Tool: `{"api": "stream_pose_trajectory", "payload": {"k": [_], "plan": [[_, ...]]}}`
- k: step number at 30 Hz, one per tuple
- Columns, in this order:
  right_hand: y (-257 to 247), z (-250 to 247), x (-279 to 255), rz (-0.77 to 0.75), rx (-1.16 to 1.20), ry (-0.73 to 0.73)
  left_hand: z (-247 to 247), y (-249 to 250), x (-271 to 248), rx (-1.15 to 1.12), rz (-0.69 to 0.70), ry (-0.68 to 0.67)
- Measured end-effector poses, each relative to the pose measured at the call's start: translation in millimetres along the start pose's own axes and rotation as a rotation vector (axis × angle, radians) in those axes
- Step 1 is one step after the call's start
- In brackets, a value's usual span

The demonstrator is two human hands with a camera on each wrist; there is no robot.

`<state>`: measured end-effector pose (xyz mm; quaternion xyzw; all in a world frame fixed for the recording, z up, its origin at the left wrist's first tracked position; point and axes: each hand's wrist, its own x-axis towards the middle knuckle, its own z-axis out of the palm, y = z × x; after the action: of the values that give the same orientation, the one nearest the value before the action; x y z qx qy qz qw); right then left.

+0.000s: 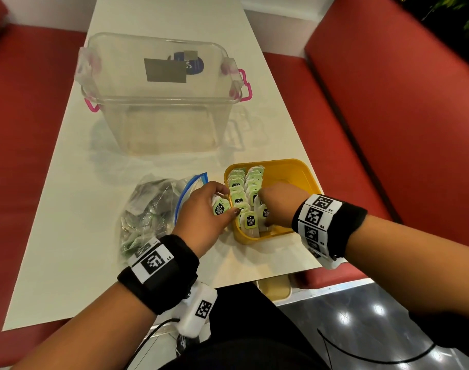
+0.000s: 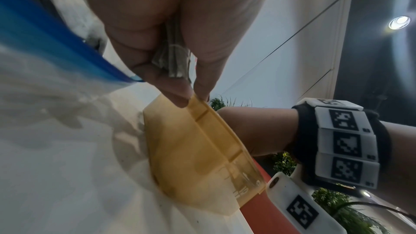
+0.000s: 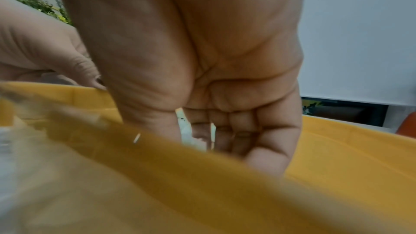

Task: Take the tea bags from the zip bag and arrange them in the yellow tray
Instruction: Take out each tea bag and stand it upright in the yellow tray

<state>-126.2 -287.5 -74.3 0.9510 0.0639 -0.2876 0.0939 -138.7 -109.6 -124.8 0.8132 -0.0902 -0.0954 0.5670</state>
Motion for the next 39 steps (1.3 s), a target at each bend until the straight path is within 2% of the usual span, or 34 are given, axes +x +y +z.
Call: {"api": "stream_pose_trajectory", "payload": {"k": [3, 6, 10, 17, 20, 22, 25, 28, 30, 33, 39], "plan": [[4.7, -0.9, -4.2, 0.054, 0.122, 0.062, -0.2, 0.6, -0.8, 0.006, -0.004, -0.003], [5.2, -4.1, -7.5, 0.120, 0.140, 0.015, -0.4, 0.6, -0.9, 0.009, -0.011, -0.008], [2.5, -3.0, -6.0, 0.142, 0.173, -0.020, -0.9, 3.1, -2.3, 0.009, -0.019, -0.011], [2.6, -0.7, -4.0, 0.165, 0.241, 0.014, -1.2, 5.2, -3.8, -0.007, -0.020, -0.009], [6.4, -4.6, -9.0, 0.167, 0.336, 0.020, -4.1, 7.6, -6.4, -0.053, -0.039, -0.007], [12.1, -11.2, -12.8, 0.170, 0.374, 0.083, -6.4, 11.9, -8.4, -0.159, -0.087, 0.014], [17.1, -28.4, -19.9, 0.117, 0.406, 0.234, -10.8, 24.2, -10.8, -0.459, -0.212, 0.047], [6.4, -49.2, -34.1, -0.025, 0.480, 0.341, -16.2, 35.9, -9.3, -0.634, -0.327, 0.024], [-6.3, -58.4, -42.4, -0.116, 0.534, 0.321, -17.6, 42.4, -8.7, -0.728, -0.356, -0.004], [-19.1, -57.8, -44.8, -0.186, 0.662, 0.249, -16.7, 49.8, -11.2, -0.775, -0.318, -0.038], [-11.7, -49.5, -42.8, -0.182, 0.914, 0.238, -14.2, 45.8, -15.6, -0.757, -0.259, -0.088]]}}
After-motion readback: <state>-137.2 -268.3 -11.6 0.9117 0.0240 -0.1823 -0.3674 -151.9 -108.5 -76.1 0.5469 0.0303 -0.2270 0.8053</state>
